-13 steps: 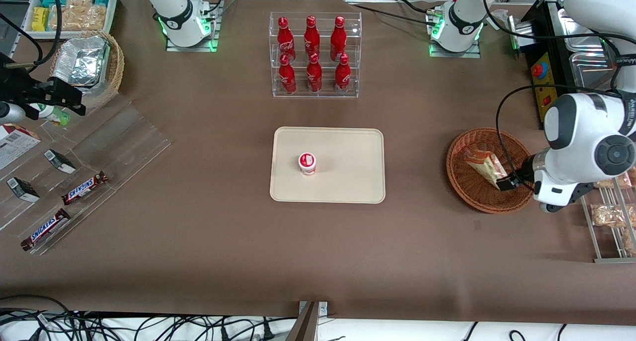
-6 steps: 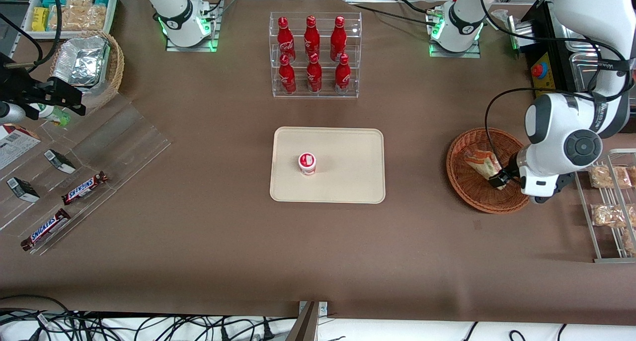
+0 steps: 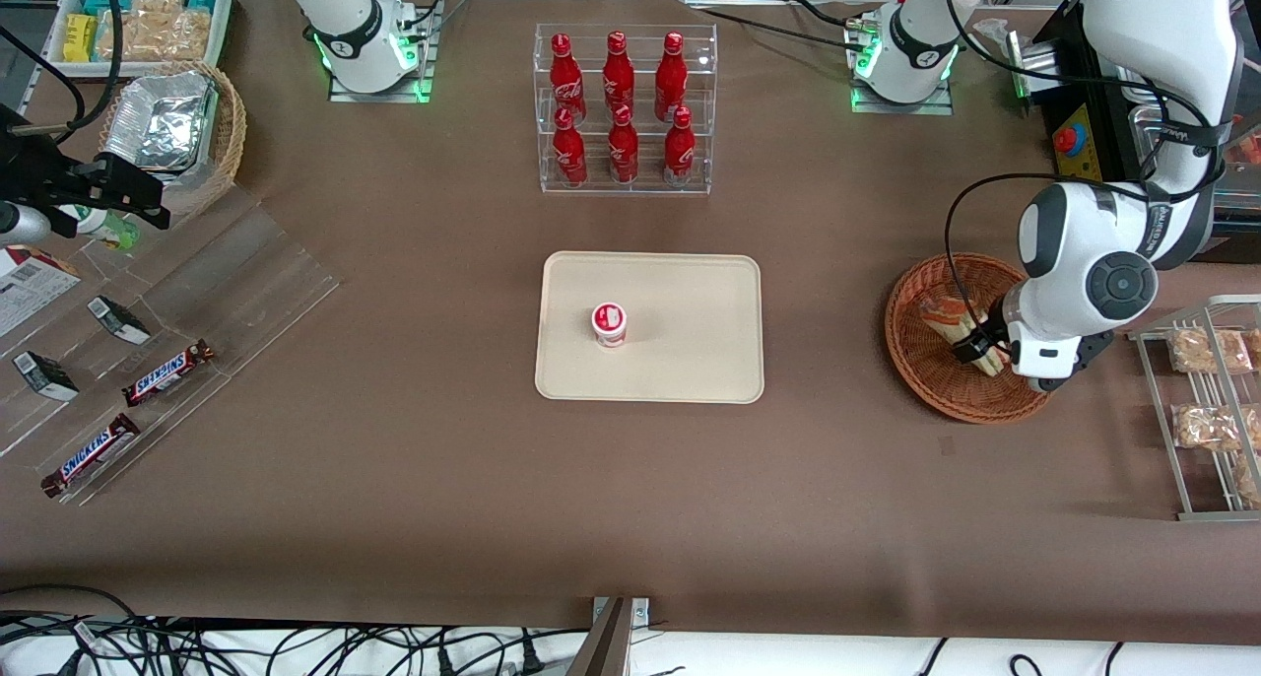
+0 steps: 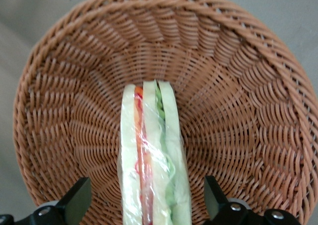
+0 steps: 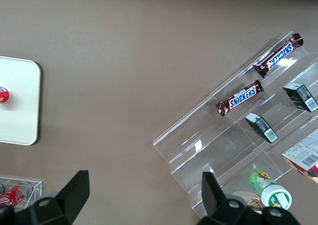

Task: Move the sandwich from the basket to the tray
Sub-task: 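Close the left gripper on the wrapped sandwich wedge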

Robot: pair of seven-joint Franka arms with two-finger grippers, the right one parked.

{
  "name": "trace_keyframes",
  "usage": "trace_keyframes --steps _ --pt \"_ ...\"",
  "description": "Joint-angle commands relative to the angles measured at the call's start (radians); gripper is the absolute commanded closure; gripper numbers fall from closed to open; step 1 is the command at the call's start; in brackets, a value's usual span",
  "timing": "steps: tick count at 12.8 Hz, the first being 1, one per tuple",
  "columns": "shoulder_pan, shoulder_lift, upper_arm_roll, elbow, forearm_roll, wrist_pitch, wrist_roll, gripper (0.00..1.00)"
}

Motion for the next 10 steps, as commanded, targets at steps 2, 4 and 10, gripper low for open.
trace_keyframes --steps 2,4,10 --pt "-0.027 -0.029 -0.001 -0.049 0.032 0.01 -0.081 0.0" --pt "-0.027 -0.036 -0.003 -0.055 0.061 0.0 -0.082 0.0" --pt "-0.027 -0.04 -0.003 -0.048 0.079 -0.016 -0.119 0.36"
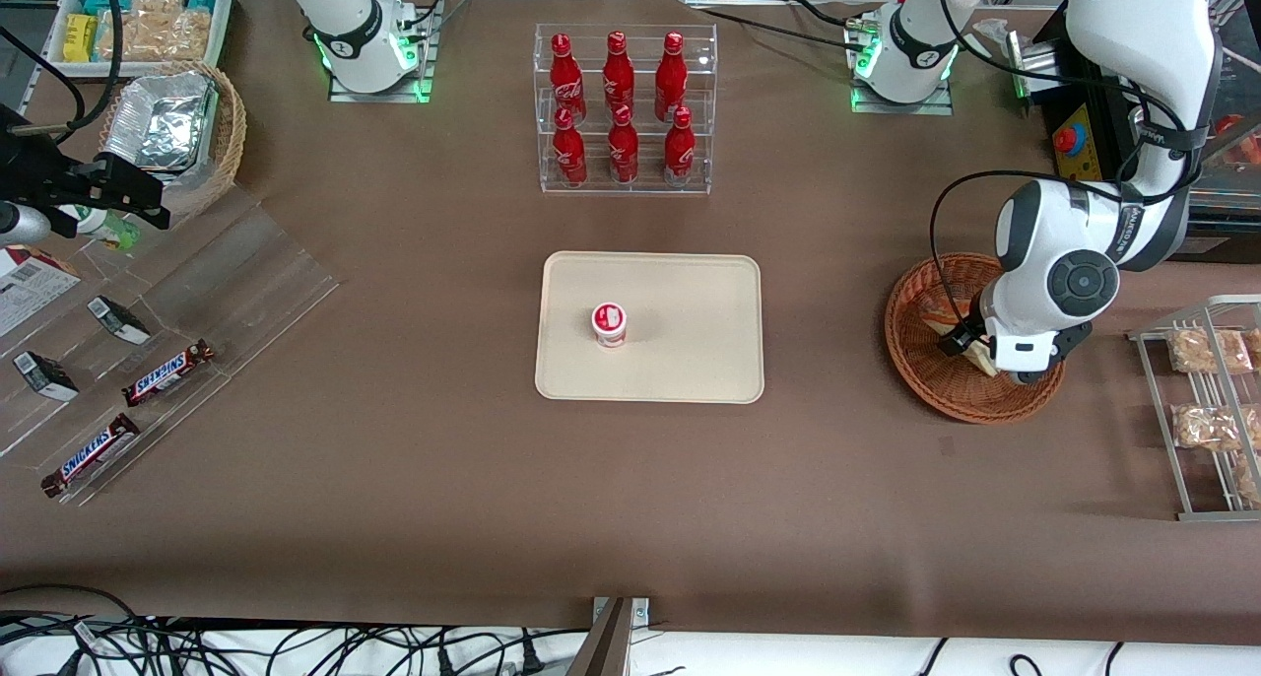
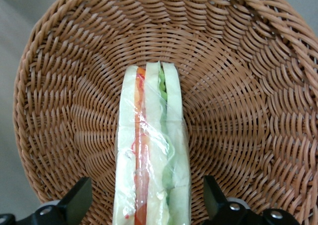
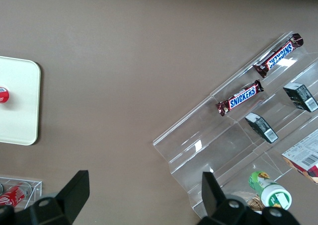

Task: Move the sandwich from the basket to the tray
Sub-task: 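Close the left gripper on the wrapped sandwich wedge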

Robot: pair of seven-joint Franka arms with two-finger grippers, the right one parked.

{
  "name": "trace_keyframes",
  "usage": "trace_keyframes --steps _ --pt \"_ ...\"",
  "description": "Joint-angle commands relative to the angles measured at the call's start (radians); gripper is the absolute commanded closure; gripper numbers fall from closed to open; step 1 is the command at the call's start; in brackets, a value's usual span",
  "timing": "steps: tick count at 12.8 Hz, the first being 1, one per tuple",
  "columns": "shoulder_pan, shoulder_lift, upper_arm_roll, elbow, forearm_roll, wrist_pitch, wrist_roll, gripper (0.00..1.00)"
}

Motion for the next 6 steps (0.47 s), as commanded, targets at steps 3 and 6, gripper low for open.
trace_keyframes --steps 3,6 --pt "-0.002 -0.037 -0.006 -0.015 0.026 -0.032 -0.038 0.67" --pt "-0.001 -0.048 -0.014 0.009 0.026 -0.058 -0.038 0.67"
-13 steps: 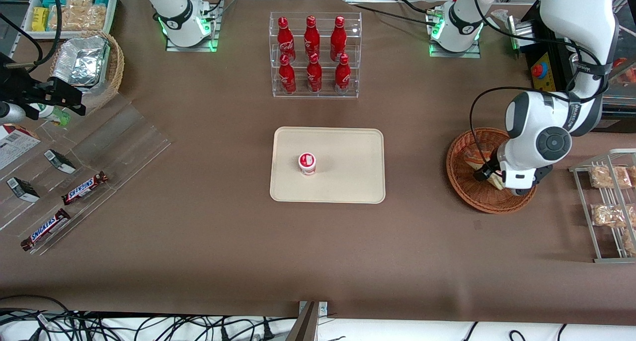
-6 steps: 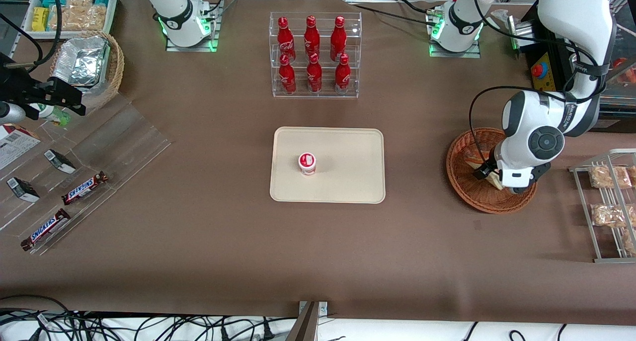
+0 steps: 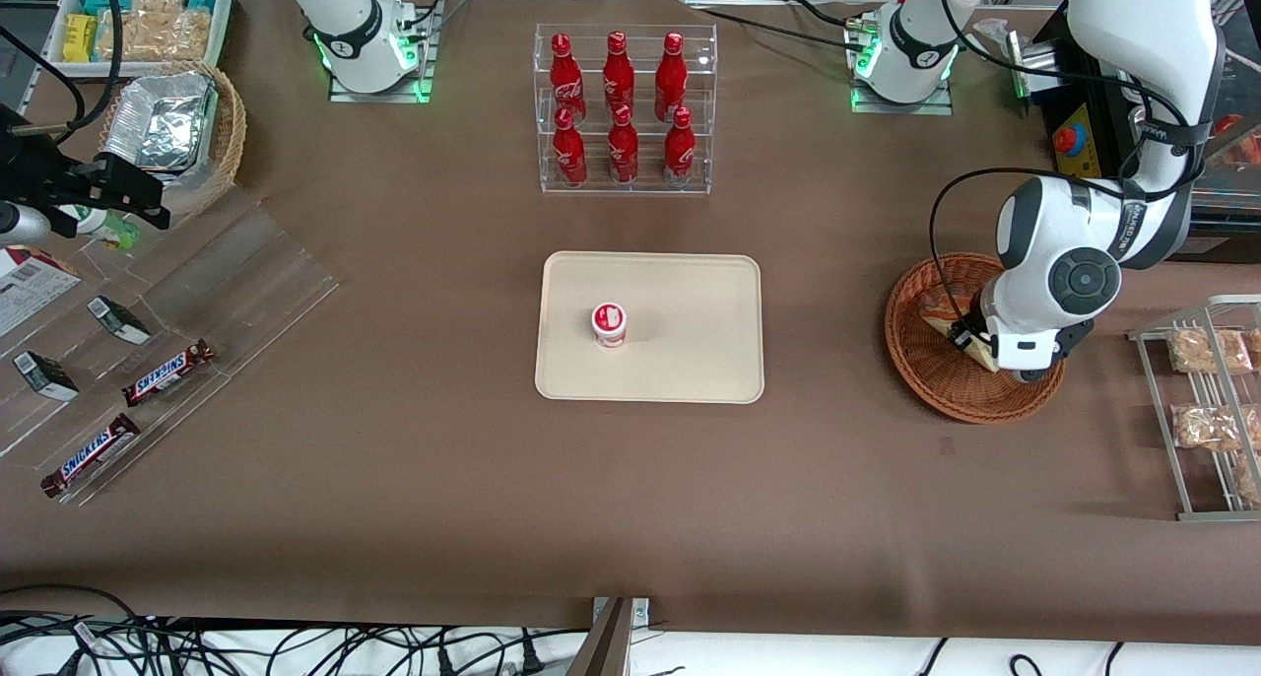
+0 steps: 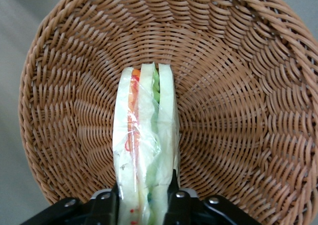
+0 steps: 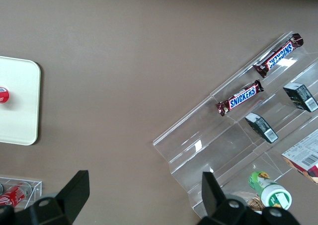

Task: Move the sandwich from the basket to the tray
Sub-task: 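Close the left gripper on the wrapped sandwich wedge, then lift the sandwich and carry it with the left gripper to the tray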

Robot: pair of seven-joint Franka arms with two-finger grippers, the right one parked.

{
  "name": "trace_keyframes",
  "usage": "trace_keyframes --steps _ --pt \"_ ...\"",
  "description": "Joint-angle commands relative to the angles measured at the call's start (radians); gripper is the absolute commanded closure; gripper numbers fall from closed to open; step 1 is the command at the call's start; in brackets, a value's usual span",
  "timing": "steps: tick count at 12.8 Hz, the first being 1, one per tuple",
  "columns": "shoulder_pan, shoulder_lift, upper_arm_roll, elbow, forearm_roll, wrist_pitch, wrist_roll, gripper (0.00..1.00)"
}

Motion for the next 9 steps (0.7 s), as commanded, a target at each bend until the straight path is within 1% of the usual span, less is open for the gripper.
trace_keyframes --steps 1,3,5,7,9 --pt "-0.003 -0.035 -0.012 0.055 0.03 -0.105 -0.007 0.67" --pt "-0.005 -0.026 -0.051 0.161 0.03 -0.232 0.021 0.67" --pt "-0.029 -0.027 -0.051 0.252 0.03 -0.346 0.096 0.67" --pt "-0.065 -0.029 -0.071 0.341 0.03 -0.426 0.146 0.67" --pt "-0.082 -0.027 -0.118 0.391 0.03 -0.476 0.211 0.67"
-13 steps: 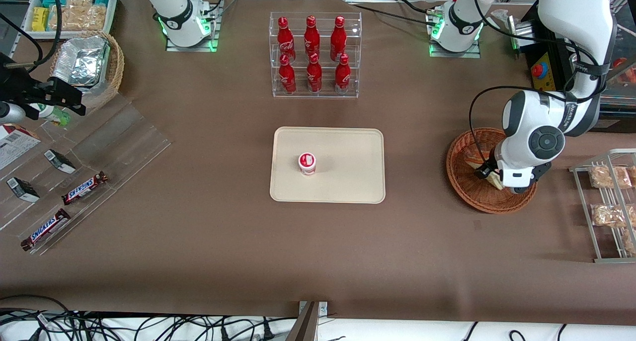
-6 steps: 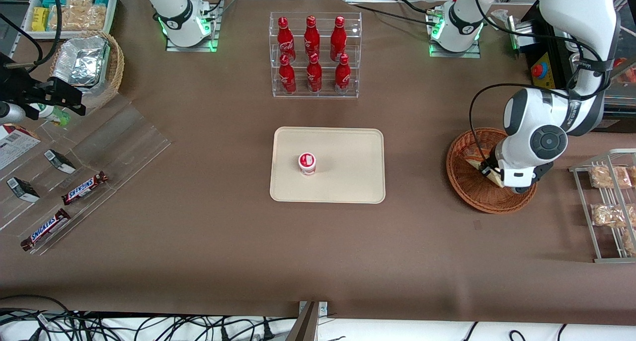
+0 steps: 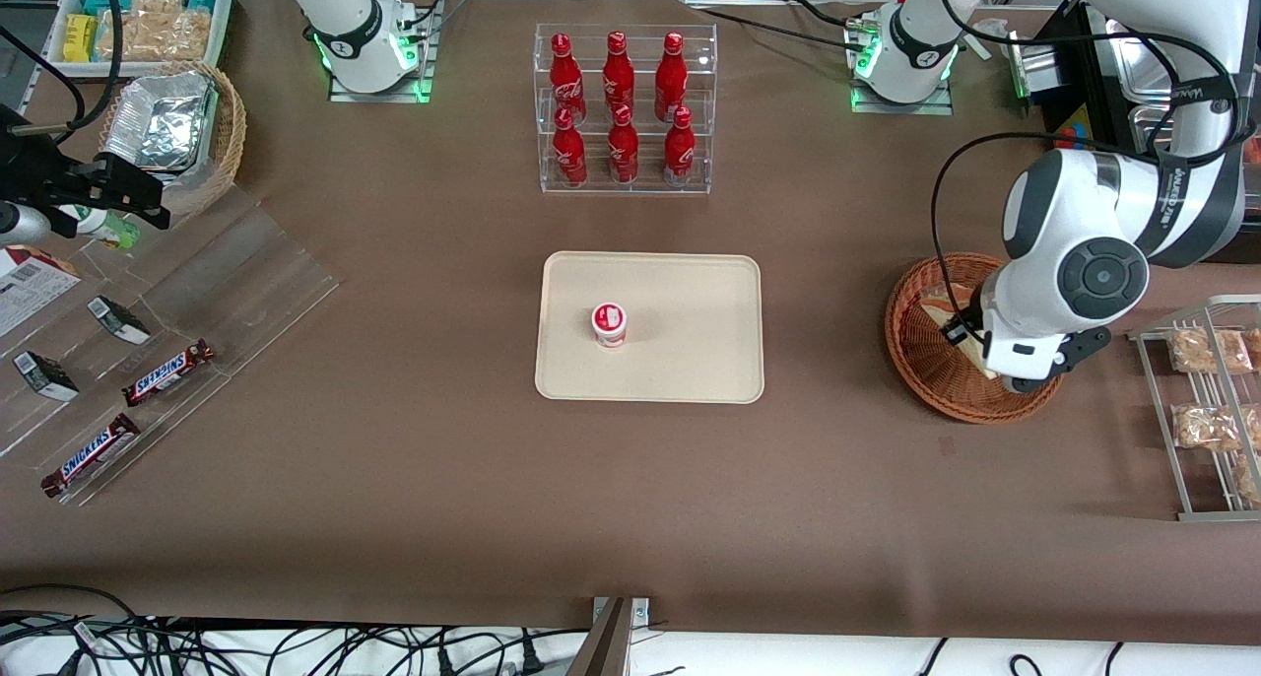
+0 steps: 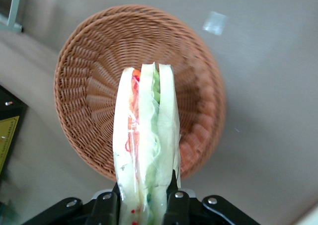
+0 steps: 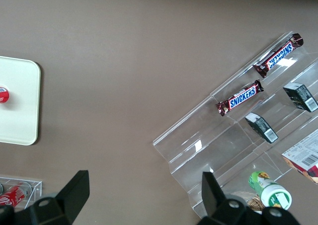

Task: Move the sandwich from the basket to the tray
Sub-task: 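Lift the sandwich and carry it with the left gripper to the tray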

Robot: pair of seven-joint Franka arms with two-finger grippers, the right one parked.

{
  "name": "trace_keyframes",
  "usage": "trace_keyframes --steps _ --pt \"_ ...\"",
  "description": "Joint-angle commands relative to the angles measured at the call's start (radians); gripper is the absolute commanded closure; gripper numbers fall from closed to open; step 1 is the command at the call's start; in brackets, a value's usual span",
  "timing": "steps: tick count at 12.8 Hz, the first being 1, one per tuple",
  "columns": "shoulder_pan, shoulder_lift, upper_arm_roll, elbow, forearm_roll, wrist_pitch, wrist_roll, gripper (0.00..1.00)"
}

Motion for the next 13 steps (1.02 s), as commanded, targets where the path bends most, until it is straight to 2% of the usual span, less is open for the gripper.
trace_keyframes --steps 1,6,13 --pt "-0.025 0.003 -0.059 0.059 0.023 -0.06 0.089 0.67" --pt "-0.054 0.022 -0.174 0.062 0.024 -0.022 0.1 0.67" --pt "-0.294 0.13 -0.173 0.062 0.024 0.131 0.014 0.66"
